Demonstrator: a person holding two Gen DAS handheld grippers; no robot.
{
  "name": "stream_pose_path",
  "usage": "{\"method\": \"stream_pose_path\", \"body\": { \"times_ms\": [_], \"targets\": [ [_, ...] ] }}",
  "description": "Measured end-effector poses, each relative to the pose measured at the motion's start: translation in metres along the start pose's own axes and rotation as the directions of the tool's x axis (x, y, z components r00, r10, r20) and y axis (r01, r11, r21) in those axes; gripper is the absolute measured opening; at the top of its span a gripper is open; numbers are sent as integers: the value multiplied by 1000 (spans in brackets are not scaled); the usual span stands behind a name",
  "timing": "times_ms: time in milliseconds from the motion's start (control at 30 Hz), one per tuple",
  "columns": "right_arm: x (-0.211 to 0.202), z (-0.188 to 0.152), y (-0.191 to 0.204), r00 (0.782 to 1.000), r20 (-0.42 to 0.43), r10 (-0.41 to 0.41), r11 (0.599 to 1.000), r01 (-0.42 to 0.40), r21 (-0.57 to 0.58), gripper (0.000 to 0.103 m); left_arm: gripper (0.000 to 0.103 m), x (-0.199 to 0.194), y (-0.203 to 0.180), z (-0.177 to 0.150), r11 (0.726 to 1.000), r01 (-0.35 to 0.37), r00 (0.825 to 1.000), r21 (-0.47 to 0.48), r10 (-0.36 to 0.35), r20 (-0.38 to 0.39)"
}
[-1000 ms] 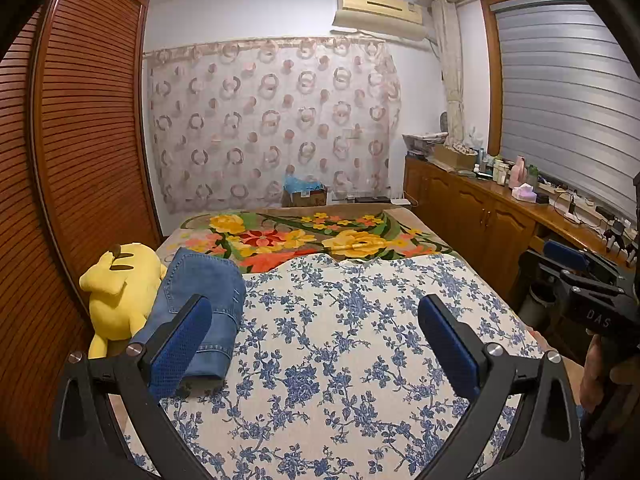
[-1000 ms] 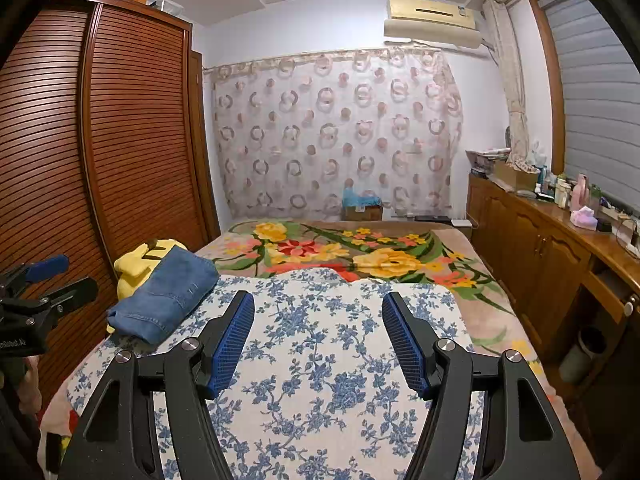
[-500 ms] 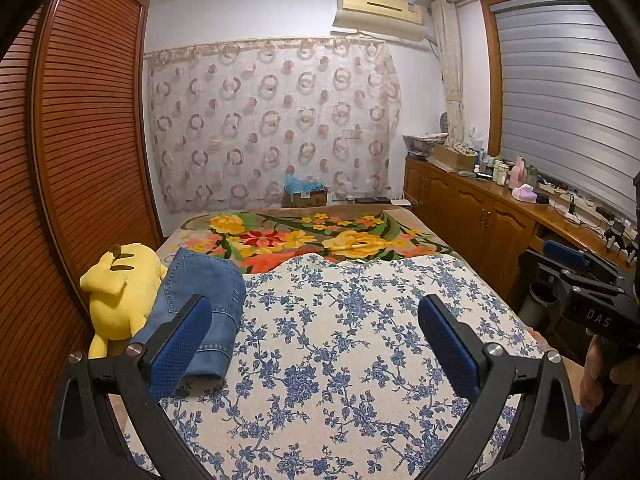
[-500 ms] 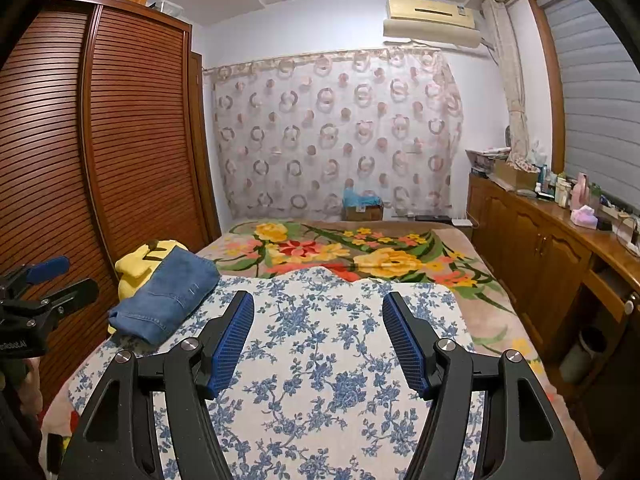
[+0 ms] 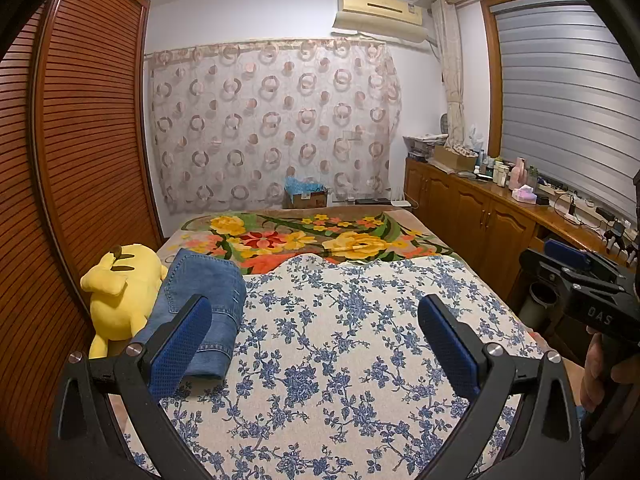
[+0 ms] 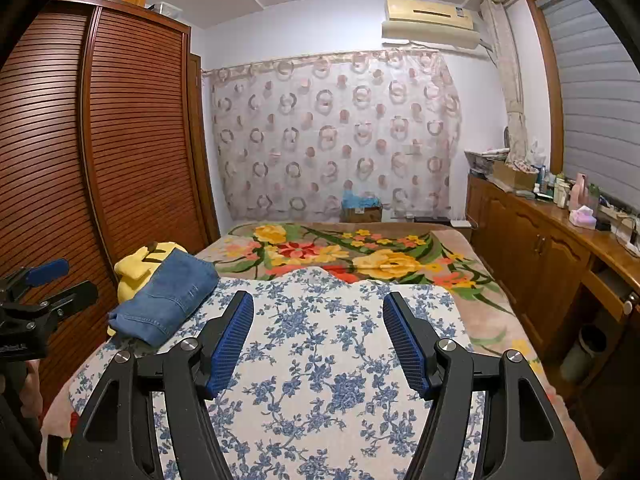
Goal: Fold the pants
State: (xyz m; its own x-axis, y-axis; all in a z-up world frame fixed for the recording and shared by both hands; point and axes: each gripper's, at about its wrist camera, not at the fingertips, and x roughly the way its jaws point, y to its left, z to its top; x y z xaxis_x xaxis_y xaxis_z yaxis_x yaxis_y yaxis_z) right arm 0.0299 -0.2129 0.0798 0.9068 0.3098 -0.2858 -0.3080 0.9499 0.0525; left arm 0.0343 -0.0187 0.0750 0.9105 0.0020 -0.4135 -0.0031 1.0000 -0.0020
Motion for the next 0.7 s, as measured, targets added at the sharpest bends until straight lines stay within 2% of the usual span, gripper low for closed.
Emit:
{"method": "stream_pose_path", "body": {
  "times_ms": [700],
  "targets": [
    [4,-1,-2,1000,-6,0,1000,0,0,70,103,-1,1,0,1000,-1,1000,-2,1,1]
  ]
}}
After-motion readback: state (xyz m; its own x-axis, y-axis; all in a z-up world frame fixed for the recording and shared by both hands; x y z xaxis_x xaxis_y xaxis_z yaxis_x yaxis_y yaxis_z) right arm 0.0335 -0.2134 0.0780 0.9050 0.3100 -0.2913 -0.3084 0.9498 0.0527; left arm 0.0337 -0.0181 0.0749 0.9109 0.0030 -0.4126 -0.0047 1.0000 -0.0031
